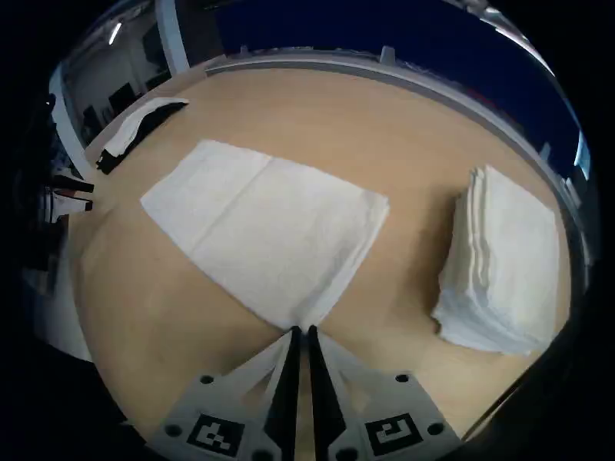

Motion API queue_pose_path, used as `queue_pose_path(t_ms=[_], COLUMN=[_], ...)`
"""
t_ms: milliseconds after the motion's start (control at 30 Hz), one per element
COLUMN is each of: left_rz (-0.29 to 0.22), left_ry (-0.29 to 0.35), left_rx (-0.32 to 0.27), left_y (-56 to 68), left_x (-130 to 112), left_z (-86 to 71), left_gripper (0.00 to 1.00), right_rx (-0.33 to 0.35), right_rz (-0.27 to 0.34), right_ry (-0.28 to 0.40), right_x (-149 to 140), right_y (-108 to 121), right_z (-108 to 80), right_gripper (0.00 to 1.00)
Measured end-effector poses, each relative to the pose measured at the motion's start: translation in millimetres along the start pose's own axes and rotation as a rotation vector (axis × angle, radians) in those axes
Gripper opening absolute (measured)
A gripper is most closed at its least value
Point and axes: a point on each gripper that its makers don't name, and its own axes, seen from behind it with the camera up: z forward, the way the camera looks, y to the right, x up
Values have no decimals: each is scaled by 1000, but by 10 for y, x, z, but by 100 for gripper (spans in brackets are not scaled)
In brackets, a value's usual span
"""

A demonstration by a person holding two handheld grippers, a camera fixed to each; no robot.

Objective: Fold towel

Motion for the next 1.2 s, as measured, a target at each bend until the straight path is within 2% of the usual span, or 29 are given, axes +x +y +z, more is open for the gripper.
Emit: queue_pose_path(t_ms=[367, 567, 900, 1100, 1200], left_rz=[0, -2, -7, -12, -13], left_ry=[0, 1, 9, 13, 15], left_rx=[1, 1, 2, 3, 3], left_y=[-25, -29, -38, -57, -70], left_x=[2, 4, 23, 19, 16], left_z=[0, -10, -26, -44, -59], left_gripper=[93, 93, 93, 93, 93], right_rx=[-2, 6, 20, 27, 29], right_rz=[0, -14, -90, -135, -149], right_ry=[36, 72, 155, 199, 201], right_x=[135, 324, 852, 1134, 1182], right_y=[5, -28, -190, -301, -336], right_z=[-78, -189, -424, -503, -501], right_gripper=[4, 4, 4, 4, 4])
